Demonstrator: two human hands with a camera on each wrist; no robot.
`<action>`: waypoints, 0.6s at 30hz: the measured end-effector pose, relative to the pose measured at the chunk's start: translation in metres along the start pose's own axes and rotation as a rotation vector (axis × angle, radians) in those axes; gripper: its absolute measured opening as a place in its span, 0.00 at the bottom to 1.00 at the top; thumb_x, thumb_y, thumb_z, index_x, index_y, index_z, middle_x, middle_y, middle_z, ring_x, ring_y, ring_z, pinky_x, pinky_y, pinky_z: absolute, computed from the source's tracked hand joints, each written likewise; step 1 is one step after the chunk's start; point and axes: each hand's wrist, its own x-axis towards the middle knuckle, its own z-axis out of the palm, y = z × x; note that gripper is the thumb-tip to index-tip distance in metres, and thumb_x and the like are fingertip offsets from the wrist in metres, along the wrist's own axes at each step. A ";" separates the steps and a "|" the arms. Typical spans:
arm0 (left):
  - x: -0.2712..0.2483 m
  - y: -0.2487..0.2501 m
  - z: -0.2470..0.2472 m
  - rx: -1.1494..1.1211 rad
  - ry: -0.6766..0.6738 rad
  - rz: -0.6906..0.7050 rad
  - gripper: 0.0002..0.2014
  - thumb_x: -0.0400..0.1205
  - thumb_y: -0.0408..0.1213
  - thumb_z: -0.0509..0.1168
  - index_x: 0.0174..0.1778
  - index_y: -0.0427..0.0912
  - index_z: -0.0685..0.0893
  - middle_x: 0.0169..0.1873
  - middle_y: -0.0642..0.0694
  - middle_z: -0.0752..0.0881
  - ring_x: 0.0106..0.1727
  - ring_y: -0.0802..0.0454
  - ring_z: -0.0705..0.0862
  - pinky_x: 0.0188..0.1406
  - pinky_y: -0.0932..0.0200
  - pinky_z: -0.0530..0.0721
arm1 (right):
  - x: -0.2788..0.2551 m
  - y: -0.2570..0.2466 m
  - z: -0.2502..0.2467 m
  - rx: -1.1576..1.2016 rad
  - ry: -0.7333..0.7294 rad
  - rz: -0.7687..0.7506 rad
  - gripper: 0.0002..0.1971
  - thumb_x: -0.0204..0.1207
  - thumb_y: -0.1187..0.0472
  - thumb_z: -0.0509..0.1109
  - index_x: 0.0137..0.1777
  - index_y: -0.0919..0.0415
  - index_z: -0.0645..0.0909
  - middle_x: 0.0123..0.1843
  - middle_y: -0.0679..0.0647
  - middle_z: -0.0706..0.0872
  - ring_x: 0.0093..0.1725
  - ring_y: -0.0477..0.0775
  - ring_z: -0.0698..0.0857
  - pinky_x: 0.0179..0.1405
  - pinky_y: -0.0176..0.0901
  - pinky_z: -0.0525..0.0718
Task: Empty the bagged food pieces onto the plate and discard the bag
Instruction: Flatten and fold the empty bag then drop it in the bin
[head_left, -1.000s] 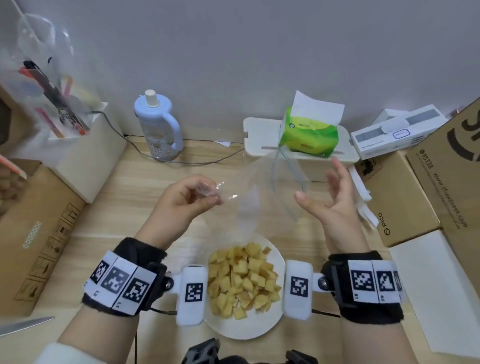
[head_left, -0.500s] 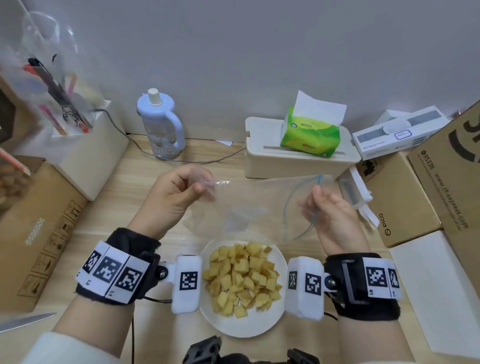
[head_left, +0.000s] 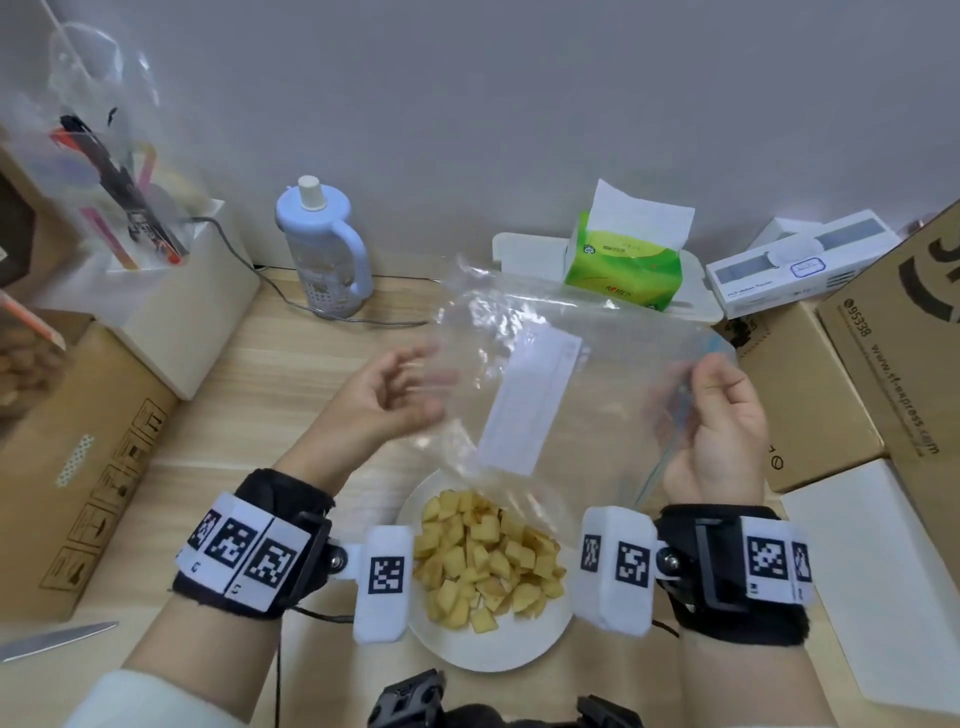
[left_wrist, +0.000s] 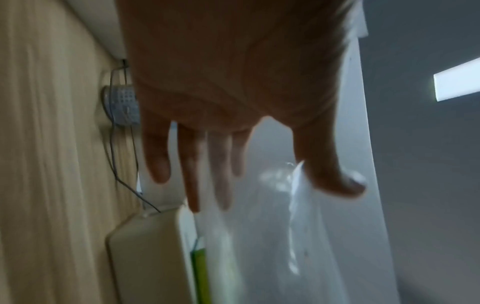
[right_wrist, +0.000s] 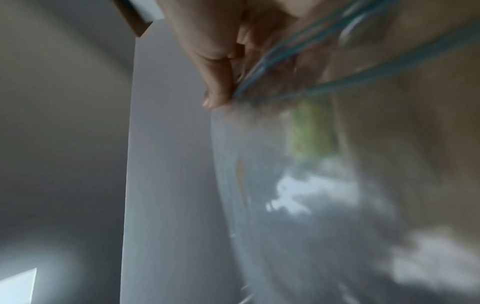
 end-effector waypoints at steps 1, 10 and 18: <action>-0.002 -0.002 -0.001 0.042 -0.025 -0.029 0.33 0.51 0.55 0.79 0.54 0.55 0.84 0.50 0.48 0.90 0.52 0.54 0.88 0.47 0.67 0.84 | 0.002 -0.001 -0.002 0.007 0.034 0.001 0.05 0.73 0.56 0.67 0.37 0.53 0.77 0.29 0.43 0.88 0.31 0.40 0.85 0.27 0.35 0.85; -0.001 -0.006 -0.009 -0.123 0.186 -0.099 0.20 0.54 0.24 0.74 0.41 0.43 0.84 0.28 0.49 0.84 0.25 0.63 0.84 0.32 0.71 0.84 | 0.002 -0.002 -0.006 -0.055 0.056 -0.153 0.06 0.74 0.61 0.66 0.37 0.54 0.73 0.27 0.42 0.88 0.29 0.39 0.84 0.29 0.33 0.84; 0.000 0.025 0.008 0.702 0.453 0.144 0.55 0.51 0.41 0.83 0.73 0.59 0.60 0.73 0.48 0.61 0.74 0.50 0.62 0.74 0.56 0.60 | -0.022 -0.012 0.028 -0.352 -0.366 -0.448 0.06 0.66 0.57 0.74 0.38 0.47 0.79 0.34 0.45 0.87 0.36 0.49 0.85 0.39 0.39 0.84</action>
